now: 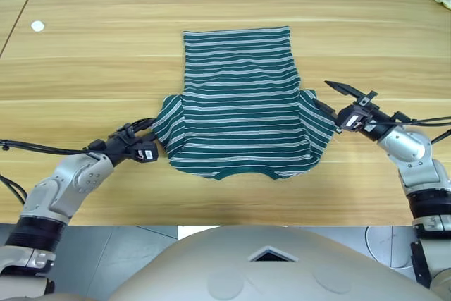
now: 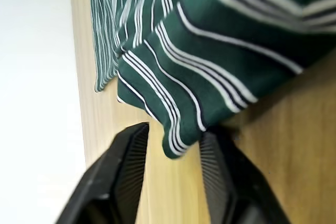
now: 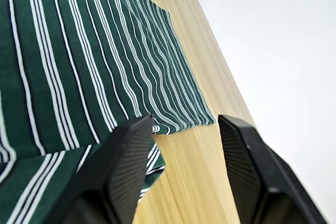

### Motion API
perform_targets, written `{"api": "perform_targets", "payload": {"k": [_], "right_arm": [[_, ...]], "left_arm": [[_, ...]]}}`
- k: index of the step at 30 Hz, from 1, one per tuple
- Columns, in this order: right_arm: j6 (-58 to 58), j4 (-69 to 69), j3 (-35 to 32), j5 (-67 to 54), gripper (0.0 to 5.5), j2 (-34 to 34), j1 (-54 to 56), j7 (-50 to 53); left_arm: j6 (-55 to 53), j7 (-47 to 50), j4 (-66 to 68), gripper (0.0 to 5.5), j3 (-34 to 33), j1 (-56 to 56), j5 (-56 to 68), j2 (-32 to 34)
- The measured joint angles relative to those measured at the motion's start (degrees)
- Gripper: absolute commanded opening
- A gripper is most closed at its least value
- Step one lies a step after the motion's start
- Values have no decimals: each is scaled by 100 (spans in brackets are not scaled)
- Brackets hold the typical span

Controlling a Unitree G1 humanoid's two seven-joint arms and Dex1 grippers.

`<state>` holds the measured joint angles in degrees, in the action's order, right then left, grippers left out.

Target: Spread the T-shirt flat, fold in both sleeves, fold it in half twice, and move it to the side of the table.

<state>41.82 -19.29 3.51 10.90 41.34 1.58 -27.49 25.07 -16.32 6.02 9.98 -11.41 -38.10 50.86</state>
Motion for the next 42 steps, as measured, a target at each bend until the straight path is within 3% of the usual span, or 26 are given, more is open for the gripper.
{"api": "perform_targets", "payload": {"k": [6, 15, 20, 26, 34, 42], "right_arm": [[-19, 11, -16, 0, 228, -23, -65, 14], [-23, 9, -16, 0, 228, -32, -68, 75], [-26, 9, -20, 0, 228, -31, -85, 102], [-25, 9, -71, -1, 228, -23, -148, 106], [-31, 45, -82, -2, 228, -3, -175, 105], [-58, 94, -74, -1, 228, -5, -190, 105]], "left_arm": [[-154, 112, 362, 11, 36, 182, -225, 167], [200, 107, 347, 2, 174, 258, -30, 201], [-194, 695, 704, 84, 134, 436, -169, -41], [-602, 789, 573, 185, -44, 67, -268, 181], [-51, -5, -722, 185, 24, -712, 599, 485], [127, -266, -694, 185, 89, -512, 566, 581]]}}
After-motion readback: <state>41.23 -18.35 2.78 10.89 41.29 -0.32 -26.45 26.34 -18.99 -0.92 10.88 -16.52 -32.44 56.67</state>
